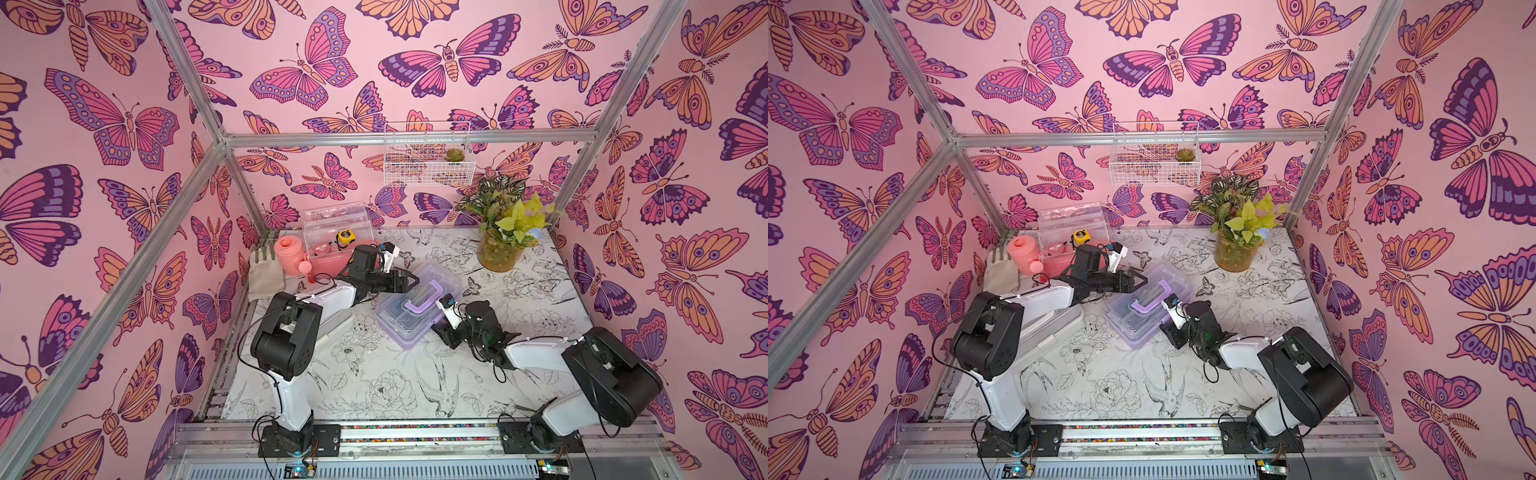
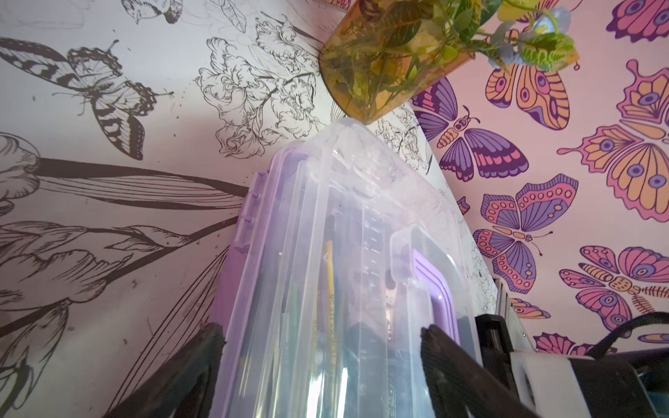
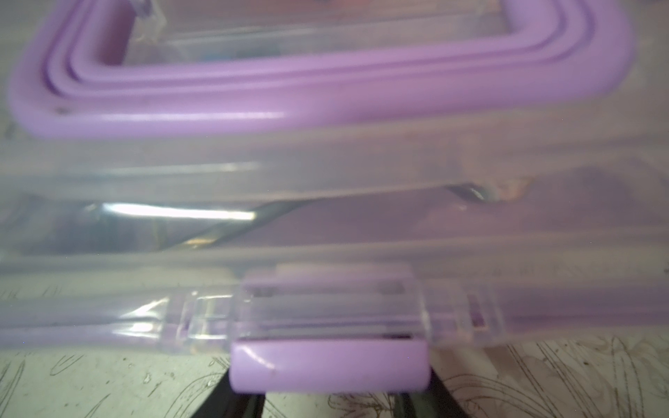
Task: Close toolboxes
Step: Fasten the toolbox latch on the toolbox.
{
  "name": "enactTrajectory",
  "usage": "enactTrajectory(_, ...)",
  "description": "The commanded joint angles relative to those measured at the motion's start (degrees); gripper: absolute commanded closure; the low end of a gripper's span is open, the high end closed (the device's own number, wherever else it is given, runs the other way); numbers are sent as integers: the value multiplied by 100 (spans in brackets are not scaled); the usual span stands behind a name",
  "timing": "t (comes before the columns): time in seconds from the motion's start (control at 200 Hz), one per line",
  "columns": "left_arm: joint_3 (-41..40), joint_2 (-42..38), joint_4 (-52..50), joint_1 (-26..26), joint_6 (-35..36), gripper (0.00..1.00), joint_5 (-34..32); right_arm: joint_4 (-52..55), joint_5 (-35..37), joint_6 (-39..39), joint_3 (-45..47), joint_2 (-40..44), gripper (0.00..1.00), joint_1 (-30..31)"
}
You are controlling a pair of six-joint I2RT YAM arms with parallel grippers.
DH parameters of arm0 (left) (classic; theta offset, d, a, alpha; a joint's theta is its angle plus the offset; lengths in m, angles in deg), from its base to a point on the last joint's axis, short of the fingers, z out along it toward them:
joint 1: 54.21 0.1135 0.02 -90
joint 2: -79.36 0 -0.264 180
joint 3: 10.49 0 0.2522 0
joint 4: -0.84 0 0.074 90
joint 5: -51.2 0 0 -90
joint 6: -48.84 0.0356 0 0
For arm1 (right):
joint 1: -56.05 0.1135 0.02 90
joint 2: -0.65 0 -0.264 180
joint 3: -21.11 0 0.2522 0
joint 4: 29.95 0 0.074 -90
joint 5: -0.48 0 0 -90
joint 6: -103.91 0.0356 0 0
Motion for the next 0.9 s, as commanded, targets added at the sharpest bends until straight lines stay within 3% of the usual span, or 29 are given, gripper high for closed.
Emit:
enactTrajectory(0.0, -182, 27, -877, -120, 556, 13, -199, -518, -201, 140, 75, 166, 69, 48)
enactTrajectory(0.33, 89, 300, -1868, -220, 856, 19, -1143, -139, -79, 179, 234, 234, 69, 47)
enactTrajectory(0.636, 106, 300, -1873, -220, 847, 19, -1297, 342, -68, 164, 252, 587, 69, 47)
enactTrajectory(0.896, 98, 168, -1873, -229, 912, 19, -1426, 1450, -123, 70, -361, 570, 70, 47)
